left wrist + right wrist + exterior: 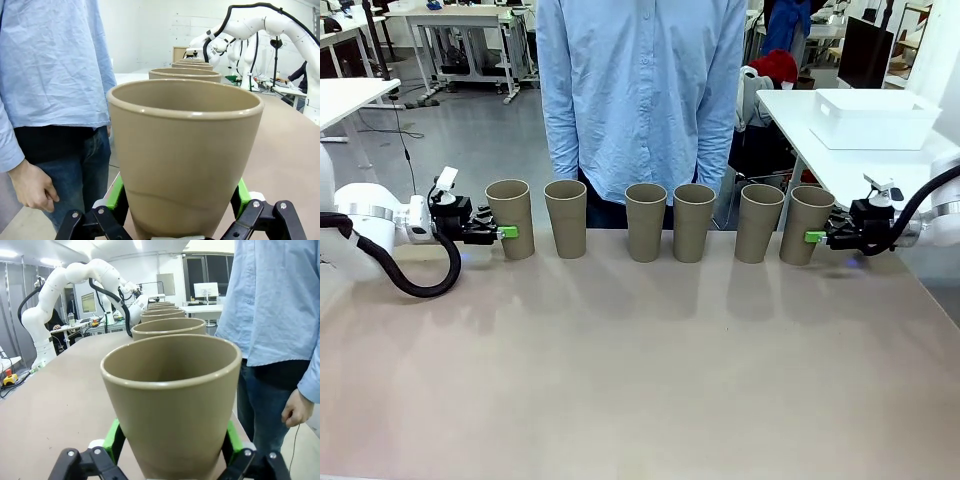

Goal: Stack the cups and store them in the basket.
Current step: Pick up two Reusable plastic cups , one in each hand.

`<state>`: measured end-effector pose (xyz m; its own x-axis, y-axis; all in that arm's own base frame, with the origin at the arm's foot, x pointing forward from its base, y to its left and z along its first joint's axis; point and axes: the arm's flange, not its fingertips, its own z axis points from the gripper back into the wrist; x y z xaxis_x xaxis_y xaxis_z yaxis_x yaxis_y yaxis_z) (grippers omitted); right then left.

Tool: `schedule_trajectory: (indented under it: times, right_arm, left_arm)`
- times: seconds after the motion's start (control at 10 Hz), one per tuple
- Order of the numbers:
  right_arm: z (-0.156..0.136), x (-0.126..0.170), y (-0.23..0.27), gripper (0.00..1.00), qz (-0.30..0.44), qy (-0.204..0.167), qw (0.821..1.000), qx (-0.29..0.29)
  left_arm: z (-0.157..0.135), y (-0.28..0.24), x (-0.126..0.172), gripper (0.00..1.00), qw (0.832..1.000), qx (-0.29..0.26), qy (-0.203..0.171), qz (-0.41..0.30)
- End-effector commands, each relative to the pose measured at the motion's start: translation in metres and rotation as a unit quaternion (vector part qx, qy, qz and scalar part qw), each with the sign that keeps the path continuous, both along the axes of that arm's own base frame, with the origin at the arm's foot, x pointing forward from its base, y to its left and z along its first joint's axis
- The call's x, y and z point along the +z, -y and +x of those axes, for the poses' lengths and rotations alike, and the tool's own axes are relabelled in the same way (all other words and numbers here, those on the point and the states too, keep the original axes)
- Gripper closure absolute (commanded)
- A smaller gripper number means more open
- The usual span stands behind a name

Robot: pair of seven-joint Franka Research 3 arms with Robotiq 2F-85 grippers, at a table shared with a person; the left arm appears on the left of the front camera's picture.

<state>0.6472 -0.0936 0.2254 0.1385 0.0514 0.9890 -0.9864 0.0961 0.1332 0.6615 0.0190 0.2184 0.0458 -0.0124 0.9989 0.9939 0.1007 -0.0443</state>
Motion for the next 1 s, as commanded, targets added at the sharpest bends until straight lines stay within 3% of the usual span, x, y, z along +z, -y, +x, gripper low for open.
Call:
schedule_trajectory:
  times: [0.0, 0.9]
  right_arm:
    - [-0.002, 0.002, -0.006, 0.00, 0.003, -0.010, 1.000, 0.005]
    - [0.001, -0.009, -0.016, 0.00, 0.010, -0.011, 1.000, 0.009]
  left_arm:
    - [-0.006, 0.009, 0.003, 0.00, 1.000, 0.006, 0.017, -0.001]
    - [0.001, 0.007, -0.001, 0.00, 1.000, -0.002, 0.009, -0.004]
